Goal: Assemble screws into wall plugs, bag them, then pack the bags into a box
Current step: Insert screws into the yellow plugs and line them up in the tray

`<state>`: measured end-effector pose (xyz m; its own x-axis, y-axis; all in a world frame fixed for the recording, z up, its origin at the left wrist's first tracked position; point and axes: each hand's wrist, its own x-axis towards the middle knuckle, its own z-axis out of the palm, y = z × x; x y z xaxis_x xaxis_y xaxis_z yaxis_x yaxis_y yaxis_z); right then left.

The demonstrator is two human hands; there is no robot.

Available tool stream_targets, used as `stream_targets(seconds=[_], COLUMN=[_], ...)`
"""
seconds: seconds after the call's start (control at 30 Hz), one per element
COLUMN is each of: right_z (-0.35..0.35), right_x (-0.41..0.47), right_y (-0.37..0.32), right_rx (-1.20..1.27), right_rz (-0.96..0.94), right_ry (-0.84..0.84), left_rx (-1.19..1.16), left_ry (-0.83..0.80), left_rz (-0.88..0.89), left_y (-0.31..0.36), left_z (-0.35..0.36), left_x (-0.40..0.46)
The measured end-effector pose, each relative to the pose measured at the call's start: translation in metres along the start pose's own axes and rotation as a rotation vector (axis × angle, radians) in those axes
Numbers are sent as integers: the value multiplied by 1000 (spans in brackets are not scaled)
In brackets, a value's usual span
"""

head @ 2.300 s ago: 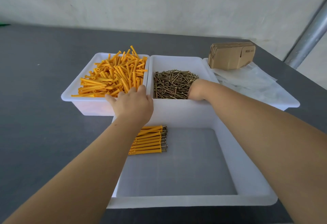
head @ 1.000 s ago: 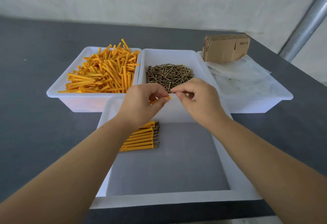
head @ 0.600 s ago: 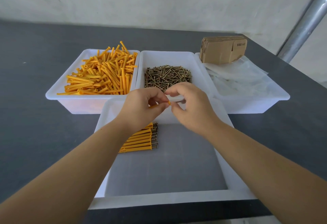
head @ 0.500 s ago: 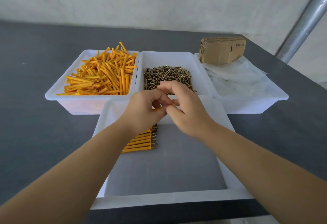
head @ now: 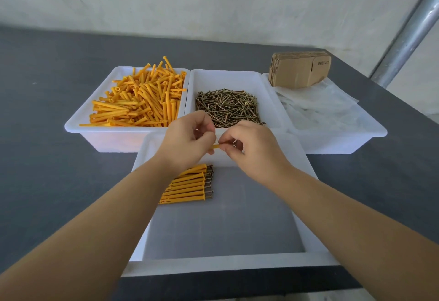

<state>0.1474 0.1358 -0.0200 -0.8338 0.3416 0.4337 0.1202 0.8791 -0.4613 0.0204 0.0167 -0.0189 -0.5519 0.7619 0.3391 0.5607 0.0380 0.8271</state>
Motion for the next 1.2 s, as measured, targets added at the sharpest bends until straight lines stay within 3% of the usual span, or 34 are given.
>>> stream_targets(seconds=[0.3, 0.63, 0.7, 0.83, 0.9, 0.93, 1.07, 1.2], right_z=[17, 43, 38, 13, -1, -8, -21, -20], right_x=[4, 10, 11, 33, 52, 62, 83, 98], right_y=[-9, -17, -14, -7, 9, 21, 55, 44], right_rx=[-228, -231, -259, -113, -119, -154, -239, -440], right_rz=[-92, -84, -90, -95, 10, 98, 464, 460], right_ry=[-352, -475, -406, -11, 115, 98, -327, -691], left_rx=[164, 357, 391, 441, 533, 588, 793, 856], left_ry=[458, 390, 371, 284, 170, 108, -93, -209], left_rz=[91, -72, -103, -149, -188, -215, -356, -458], left_y=[-6, -20, -20, -11, -5, -3, 1, -5], left_z=[-13, -13, -13, -17, -23, -27, -42, -41], left_x=[7, 10, 10, 13, 20, 25, 47, 59])
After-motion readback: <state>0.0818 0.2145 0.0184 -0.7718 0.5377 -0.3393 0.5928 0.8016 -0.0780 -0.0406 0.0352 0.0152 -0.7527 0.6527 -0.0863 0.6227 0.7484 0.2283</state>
